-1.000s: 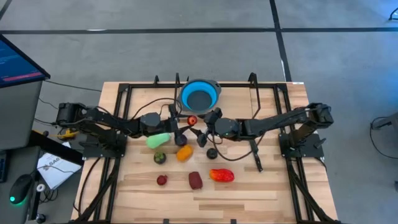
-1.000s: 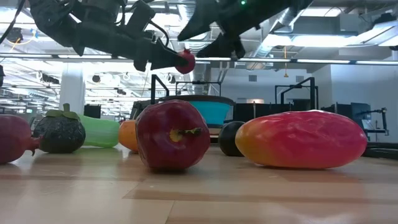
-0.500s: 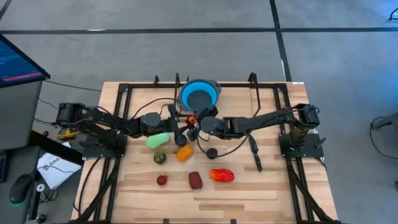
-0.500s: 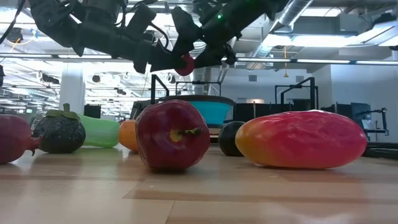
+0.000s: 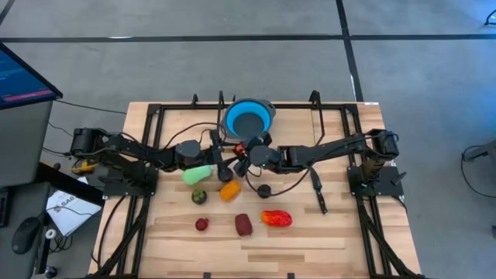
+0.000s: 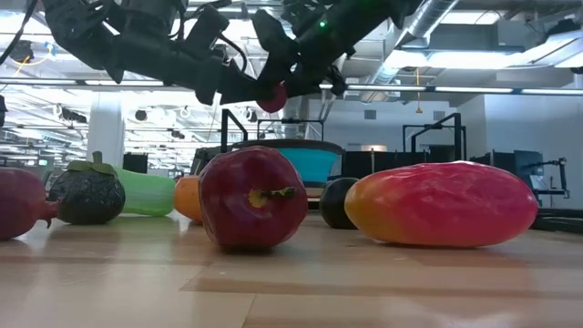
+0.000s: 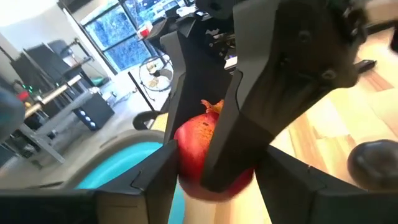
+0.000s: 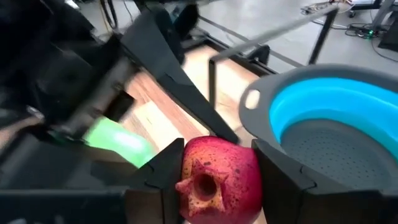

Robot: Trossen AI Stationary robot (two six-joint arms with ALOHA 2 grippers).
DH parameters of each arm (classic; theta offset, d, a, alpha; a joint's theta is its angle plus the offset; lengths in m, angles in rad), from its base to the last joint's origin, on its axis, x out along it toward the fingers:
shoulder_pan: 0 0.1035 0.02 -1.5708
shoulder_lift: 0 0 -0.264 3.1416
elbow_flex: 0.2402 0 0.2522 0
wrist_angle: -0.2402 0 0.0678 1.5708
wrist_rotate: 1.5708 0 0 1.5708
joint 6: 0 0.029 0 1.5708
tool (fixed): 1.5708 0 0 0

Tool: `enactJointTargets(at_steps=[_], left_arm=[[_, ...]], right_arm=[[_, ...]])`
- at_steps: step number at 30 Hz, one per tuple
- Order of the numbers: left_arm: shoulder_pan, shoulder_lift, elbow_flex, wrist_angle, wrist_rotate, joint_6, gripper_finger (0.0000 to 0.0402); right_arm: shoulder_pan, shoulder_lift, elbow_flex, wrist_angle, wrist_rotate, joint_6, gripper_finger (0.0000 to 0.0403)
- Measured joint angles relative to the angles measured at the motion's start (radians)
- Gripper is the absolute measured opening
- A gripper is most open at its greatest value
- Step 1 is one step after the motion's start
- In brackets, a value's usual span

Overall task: Pick & Place Fruit
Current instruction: Put the top red pomegranate into the blue strainer bowl on the shelf

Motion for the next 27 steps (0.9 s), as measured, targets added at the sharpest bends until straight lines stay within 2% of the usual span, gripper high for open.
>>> enactJointTargets(at_steps=[8,13,19,27], left_arm=[[0.012,-0.006,0.002,0.011,-0.001,-0.127,0.0281],[0.010,-0.006,0.002,0.011,-0.021,-0.214,0.0316],[-0.038,-0.006,0.002,0.012,-0.022,-0.244,0.0323],[-0.125,-0.005,0.002,0.012,-0.018,-0.249,0.0306]], right_arm=[[-0.054,-0.088,-0.006,-0.256,-0.016,-0.003,0.0166],[-0.159,-0.142,-0.005,-0.299,-0.228,-0.025,0.0158],[-0.304,-0.102,0.049,-0.288,-0.437,-0.078,0.0171],[-0.420,0.094,0.268,-0.354,-0.504,-0.234,0.0166]])
